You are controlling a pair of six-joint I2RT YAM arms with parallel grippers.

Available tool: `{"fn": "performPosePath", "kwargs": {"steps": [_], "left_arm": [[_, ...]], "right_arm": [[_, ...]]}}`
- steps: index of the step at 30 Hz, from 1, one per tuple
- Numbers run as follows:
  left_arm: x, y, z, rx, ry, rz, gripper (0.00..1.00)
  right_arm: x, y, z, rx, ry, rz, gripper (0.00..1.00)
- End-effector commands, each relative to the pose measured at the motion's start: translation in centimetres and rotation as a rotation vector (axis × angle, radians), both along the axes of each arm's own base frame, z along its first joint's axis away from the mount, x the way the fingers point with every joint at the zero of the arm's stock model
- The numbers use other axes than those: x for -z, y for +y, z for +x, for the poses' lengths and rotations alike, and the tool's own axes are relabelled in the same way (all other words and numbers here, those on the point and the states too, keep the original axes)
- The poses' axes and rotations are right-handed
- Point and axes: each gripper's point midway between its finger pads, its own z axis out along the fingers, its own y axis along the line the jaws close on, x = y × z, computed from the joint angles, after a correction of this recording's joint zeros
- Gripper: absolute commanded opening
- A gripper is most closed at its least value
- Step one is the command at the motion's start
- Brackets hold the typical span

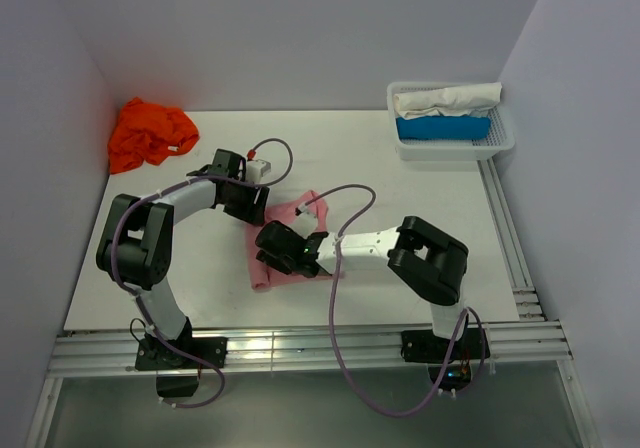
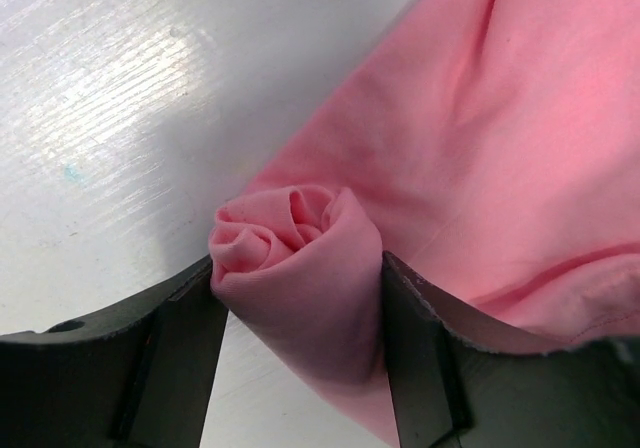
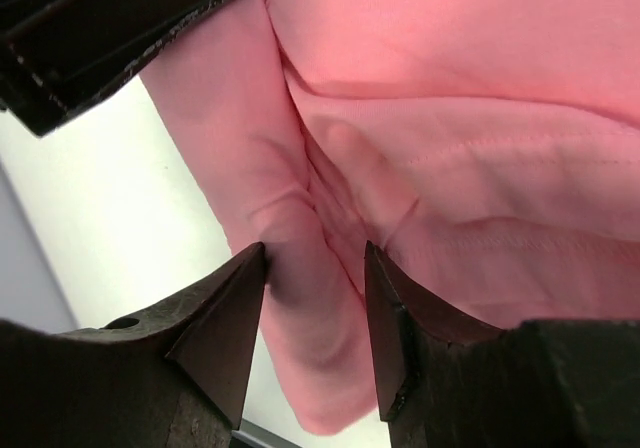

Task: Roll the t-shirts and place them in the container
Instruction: Roll the tshirt

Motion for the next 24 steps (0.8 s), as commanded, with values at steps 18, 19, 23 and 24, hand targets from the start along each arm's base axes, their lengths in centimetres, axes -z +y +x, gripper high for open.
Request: {"fn": "performPosePath", "kwargs": {"steps": [18,19,23,24], "left_arm": [[0.5,0.4,-0.4,-0.014,0.029,0.024,0.65],[0.4,0.4,-0.4,-0.014,0.027,0.023,0.65],[0.3,0.3,-0.4,-0.013,0.028,0.022,0.65],[0.4,0.3,-0.4,-0.014,0.03,0.021,0.65]], "right_arm": [[-6.8,0.1,1.3,-0.028,-0.203,-0.297,0.52],[-7.1,0.5,1.3,-0.038,-0.217,-0.307,0.52],[-6.4,2.1,1.1,-0.103,-0.233,-0.369,0.52],[-7.0,2.7,1.4,-0.107,-0.243,-0.366,0.52]]}}
